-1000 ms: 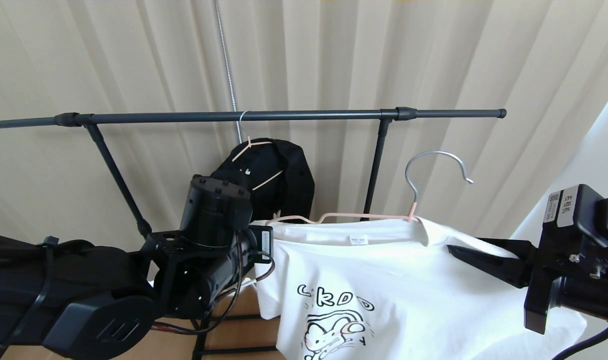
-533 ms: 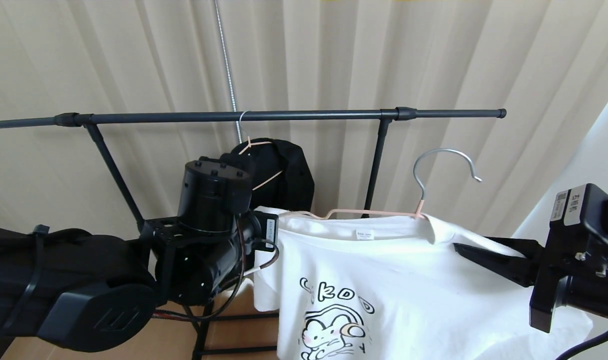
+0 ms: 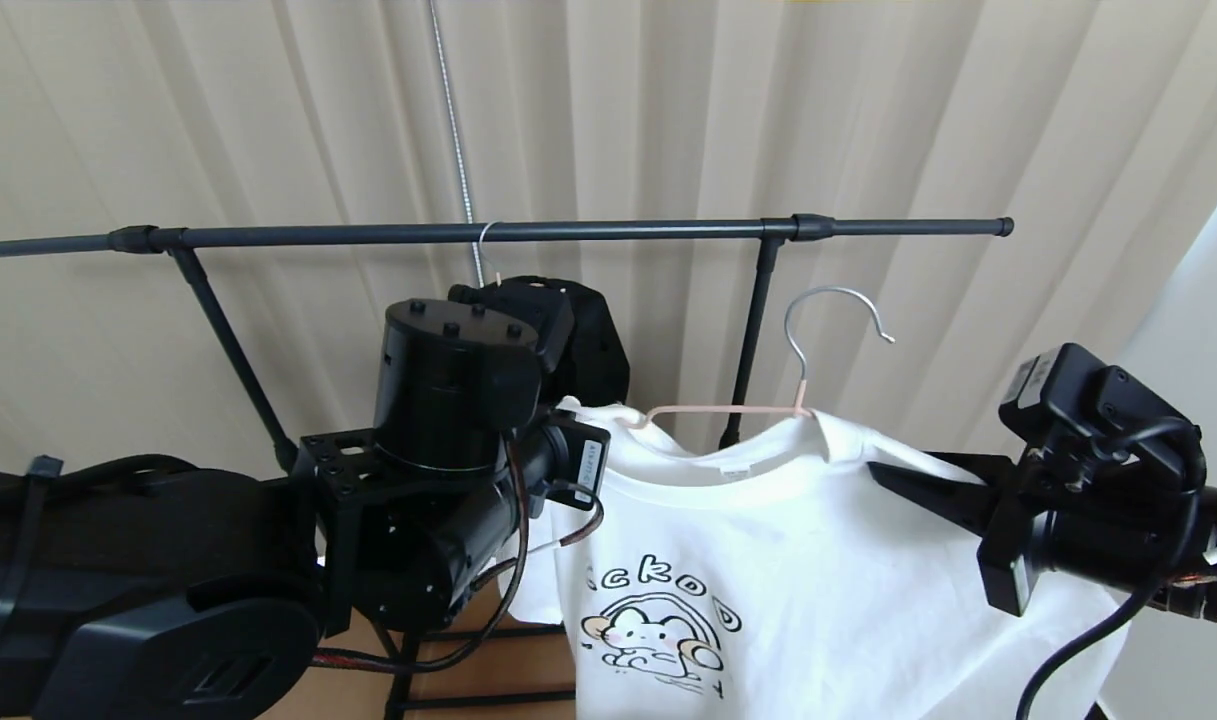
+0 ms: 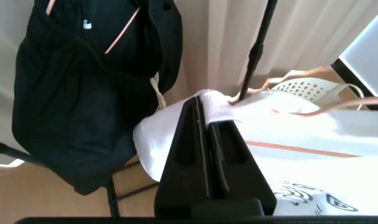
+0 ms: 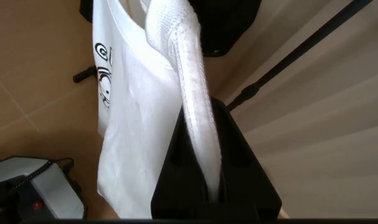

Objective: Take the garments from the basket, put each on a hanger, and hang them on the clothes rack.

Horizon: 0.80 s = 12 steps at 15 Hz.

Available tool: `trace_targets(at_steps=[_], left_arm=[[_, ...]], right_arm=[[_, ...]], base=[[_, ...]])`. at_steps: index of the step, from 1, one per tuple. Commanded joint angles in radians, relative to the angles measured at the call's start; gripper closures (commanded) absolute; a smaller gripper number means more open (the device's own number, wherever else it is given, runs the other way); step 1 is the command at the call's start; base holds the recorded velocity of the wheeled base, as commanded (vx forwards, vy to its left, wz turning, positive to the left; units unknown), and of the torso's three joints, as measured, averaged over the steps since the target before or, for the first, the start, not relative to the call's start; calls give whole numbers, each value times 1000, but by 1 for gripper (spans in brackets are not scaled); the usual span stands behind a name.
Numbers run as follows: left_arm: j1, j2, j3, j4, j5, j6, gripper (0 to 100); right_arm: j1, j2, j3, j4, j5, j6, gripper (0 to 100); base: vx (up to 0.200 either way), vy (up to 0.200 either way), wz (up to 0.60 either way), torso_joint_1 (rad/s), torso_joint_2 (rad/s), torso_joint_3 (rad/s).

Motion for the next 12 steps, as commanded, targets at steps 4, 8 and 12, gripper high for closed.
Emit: trace_targets(at_steps=[4, 8, 12], left_arm=[[-38, 3, -21, 0, 0, 21, 100], [-61, 5, -30, 0, 0, 21, 100], [-90, 5, -42, 0, 0, 14, 100]], right_arm=[[70, 66, 25, -22, -28, 40, 100], [83, 63, 56, -22, 48, 38, 100], [145, 132, 56, -42, 48, 51, 100]], base=[[0, 0, 0, 0, 0, 0], [0, 0, 0, 0, 0, 0], [0, 0, 0, 0, 0, 0]])
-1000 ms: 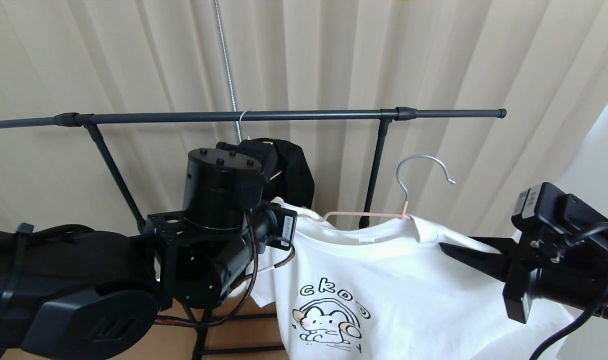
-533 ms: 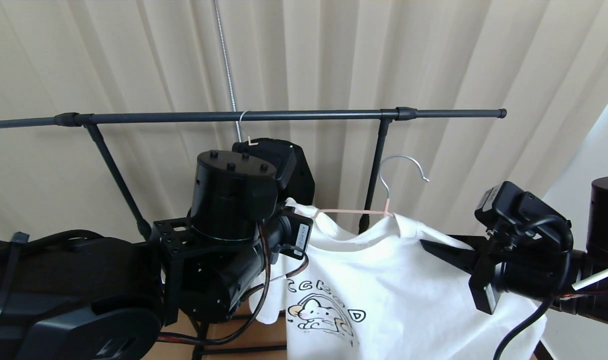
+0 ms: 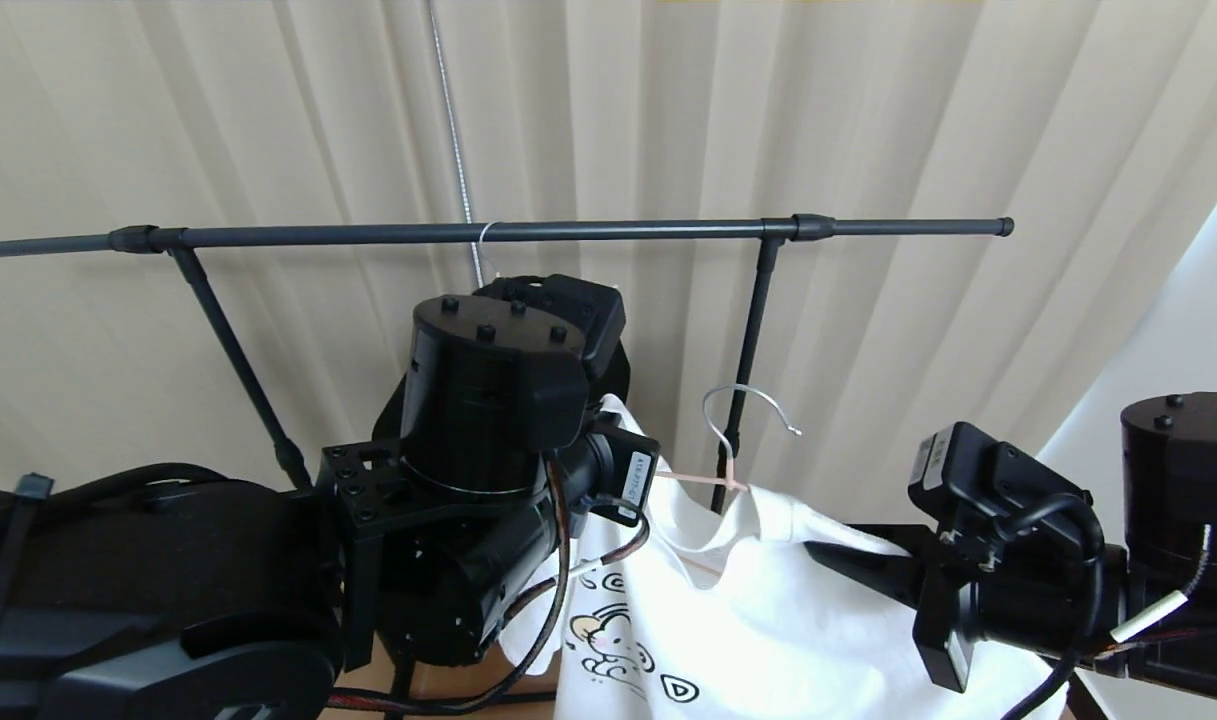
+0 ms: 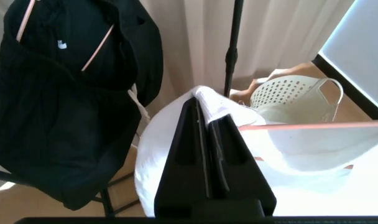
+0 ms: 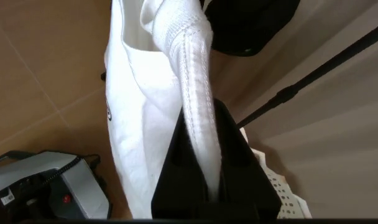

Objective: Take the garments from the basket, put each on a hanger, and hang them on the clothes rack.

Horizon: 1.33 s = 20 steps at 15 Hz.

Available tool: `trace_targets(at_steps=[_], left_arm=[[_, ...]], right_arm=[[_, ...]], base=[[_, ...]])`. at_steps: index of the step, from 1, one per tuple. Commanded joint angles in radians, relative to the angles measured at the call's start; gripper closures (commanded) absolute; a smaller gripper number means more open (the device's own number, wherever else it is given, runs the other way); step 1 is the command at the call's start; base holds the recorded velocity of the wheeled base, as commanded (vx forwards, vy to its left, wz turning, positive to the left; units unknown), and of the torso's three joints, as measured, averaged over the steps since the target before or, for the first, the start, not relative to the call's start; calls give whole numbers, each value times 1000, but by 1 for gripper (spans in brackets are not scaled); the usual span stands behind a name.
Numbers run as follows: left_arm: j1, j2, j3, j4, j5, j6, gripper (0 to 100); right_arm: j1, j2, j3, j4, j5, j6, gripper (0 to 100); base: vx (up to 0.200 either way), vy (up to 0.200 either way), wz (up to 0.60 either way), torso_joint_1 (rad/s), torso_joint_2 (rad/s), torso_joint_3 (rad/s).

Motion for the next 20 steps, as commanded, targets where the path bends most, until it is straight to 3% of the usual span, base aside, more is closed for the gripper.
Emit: trace_targets(at_steps=[1, 6, 7, 10, 13, 20], left_arm=[[-12, 0, -7, -1, 0, -1, 100], [-32, -20, -15, -5, -6, -10, 100], [-36, -22, -27, -5, -6, -11, 100], [-45, -23, -38, -5, -4, -47, 100], [-39, -32, -38, -5, 2, -47, 100], [-16, -46, -27, -5, 3, -47, 100]], right_arm=[[32, 71, 1, -37, 1, 23, 100], [48, 215, 15, -219, -35, 112, 100], [48, 266, 21, -305, -53, 155, 100], [48, 293, 49, -446, -55, 161, 100], [44, 276, 47, -521, -56, 241, 100], [30, 206, 38, -547, -67, 250, 100]], base=[[0, 0, 0, 0, 0, 0], [0, 0, 0, 0, 0, 0], [0, 0, 0, 0, 0, 0], [0, 0, 0, 0, 0, 0], [0, 0, 0, 0, 0, 0], [0, 0, 0, 0, 0, 0]])
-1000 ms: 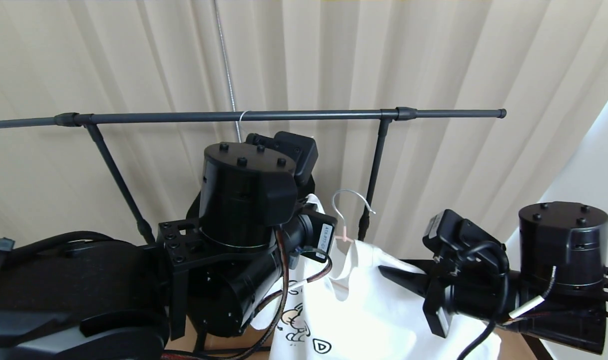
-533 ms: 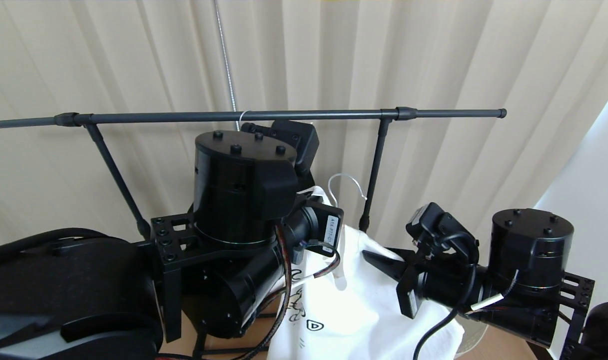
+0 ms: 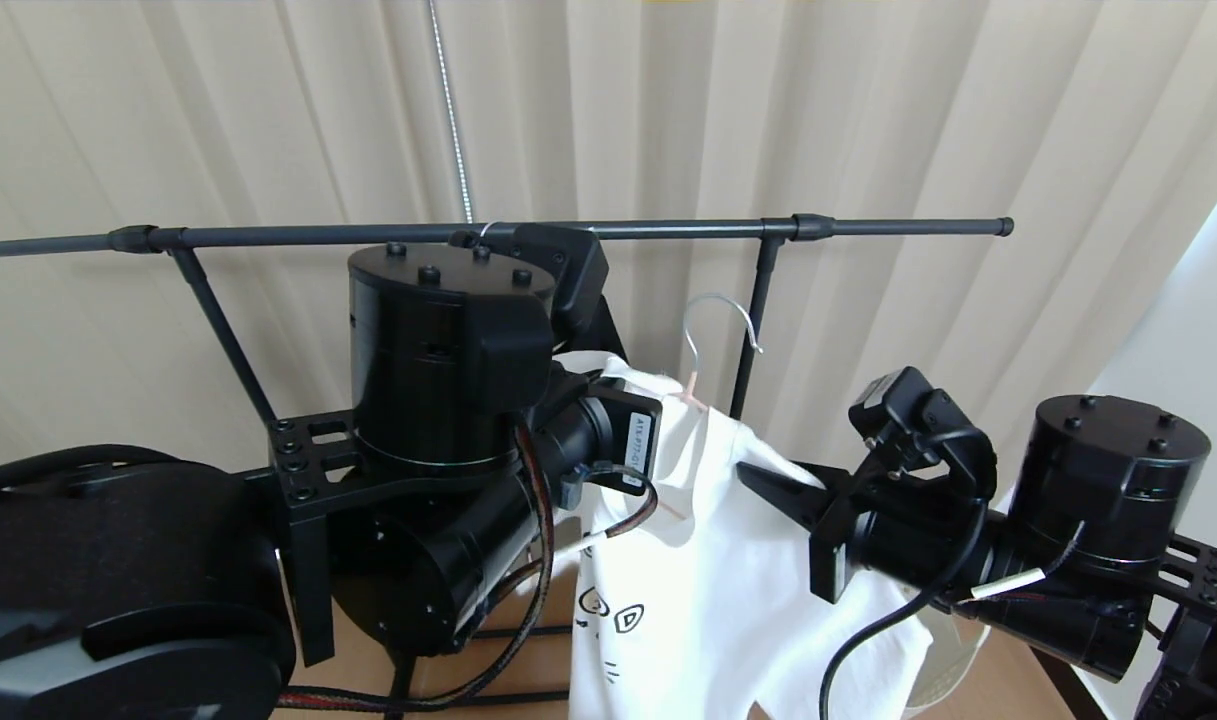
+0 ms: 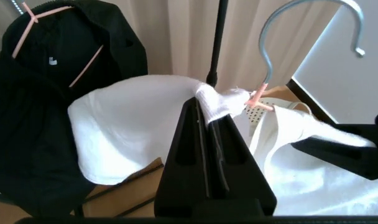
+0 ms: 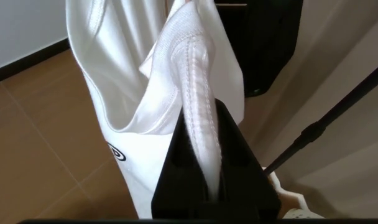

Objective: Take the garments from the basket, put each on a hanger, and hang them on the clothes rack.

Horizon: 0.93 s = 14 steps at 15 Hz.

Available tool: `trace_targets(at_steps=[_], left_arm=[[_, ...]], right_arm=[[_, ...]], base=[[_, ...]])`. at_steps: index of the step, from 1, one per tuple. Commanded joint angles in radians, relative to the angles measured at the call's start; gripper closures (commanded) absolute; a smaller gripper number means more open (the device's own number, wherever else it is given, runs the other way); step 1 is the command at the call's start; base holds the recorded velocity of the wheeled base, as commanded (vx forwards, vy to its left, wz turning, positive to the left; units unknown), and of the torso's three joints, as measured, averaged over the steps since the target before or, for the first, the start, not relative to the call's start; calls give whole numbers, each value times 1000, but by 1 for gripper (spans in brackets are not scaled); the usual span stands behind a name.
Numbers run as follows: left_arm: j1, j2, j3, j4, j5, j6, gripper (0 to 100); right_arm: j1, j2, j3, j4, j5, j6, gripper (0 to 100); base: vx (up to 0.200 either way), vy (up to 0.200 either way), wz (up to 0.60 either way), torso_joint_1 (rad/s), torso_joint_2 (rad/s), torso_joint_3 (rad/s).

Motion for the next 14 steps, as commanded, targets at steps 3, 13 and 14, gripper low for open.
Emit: trace_targets(at_steps=[3, 13, 14], left_arm=[[-11, 0, 0, 1, -1, 0, 100], [-57, 6, 12, 1, -3, 0, 100], [-57, 6, 12, 1, -3, -2, 100]], right_arm=[[0, -40, -18, -1, -33, 22, 100], [2, -121, -29, 0, -41, 48, 100], [3, -127, -27, 0, -41, 48, 100]], base=[[0, 0, 0, 0, 0, 0], [0, 0, 0, 0, 0, 0], [0, 0, 0, 0, 0, 0]])
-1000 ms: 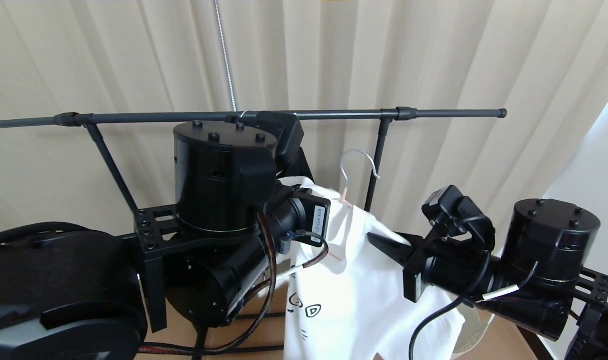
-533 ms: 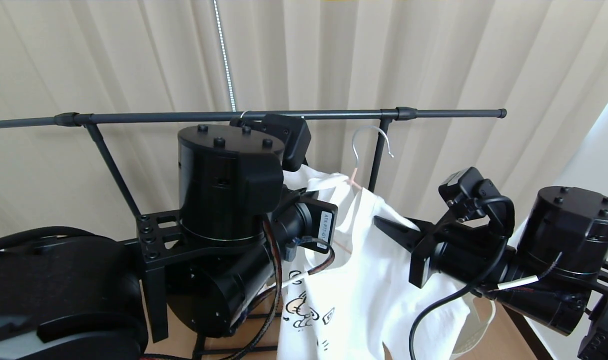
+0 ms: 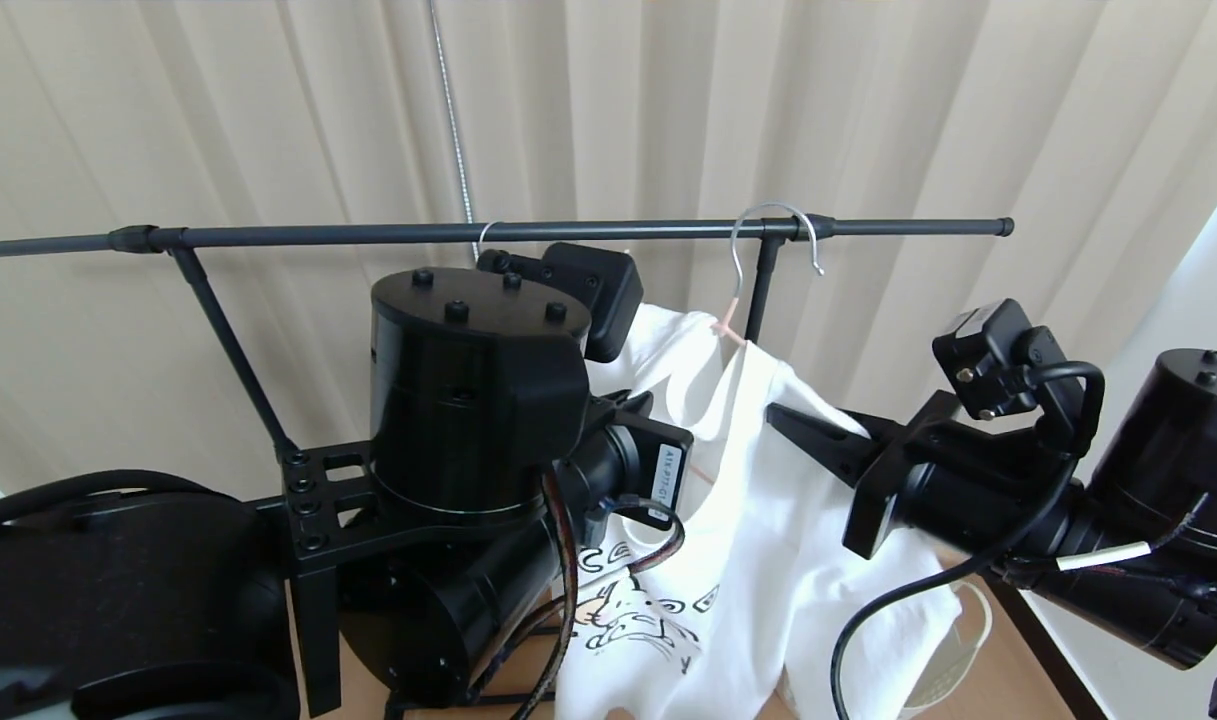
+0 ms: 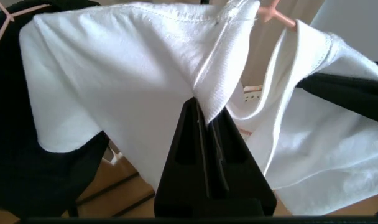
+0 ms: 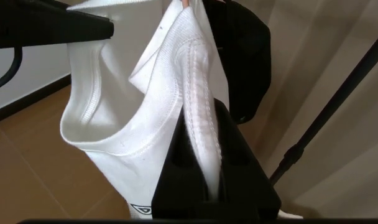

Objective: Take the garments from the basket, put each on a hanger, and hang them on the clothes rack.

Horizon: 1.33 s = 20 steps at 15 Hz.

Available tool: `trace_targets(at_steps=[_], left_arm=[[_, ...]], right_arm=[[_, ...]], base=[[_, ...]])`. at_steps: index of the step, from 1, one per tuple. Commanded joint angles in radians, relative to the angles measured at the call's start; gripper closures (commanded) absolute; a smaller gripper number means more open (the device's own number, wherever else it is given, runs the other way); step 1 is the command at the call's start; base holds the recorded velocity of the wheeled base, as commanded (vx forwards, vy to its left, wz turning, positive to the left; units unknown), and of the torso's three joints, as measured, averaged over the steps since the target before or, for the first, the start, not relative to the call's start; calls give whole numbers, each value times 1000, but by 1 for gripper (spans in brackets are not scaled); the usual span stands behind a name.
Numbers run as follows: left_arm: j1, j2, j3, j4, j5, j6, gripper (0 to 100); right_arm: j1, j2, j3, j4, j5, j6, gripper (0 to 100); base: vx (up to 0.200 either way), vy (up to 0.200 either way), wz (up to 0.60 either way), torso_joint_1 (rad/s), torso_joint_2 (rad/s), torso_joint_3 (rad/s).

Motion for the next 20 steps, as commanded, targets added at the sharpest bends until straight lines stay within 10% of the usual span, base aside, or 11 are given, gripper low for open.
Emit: trace_targets(at_steps=[1, 3, 4, 14, 20], left_arm=[[-2, 5, 1, 0, 0, -1, 100], [-2, 11, -1, 0, 0, 1, 100], [-2, 11, -4, -2, 0, 1, 0], [78, -95, 75, -20, -4, 9, 0], [277, -173, 173, -22, -116, 1, 0]], right_arm=[[1, -25, 4, -2, 1, 0, 100], [6, -44, 10, 0, 1, 2, 100], [12, -52, 12, 0, 1, 2, 100], [-29, -103, 27, 0, 57, 2, 100], [-249, -153, 68, 3, 394, 0, 100]], base=[[0, 0, 0, 0, 0, 0], [0, 0, 0, 0, 0, 0], [0, 0, 0, 0, 0, 0], [0, 0, 0, 0, 0, 0], [0, 0, 0, 0, 0, 0]])
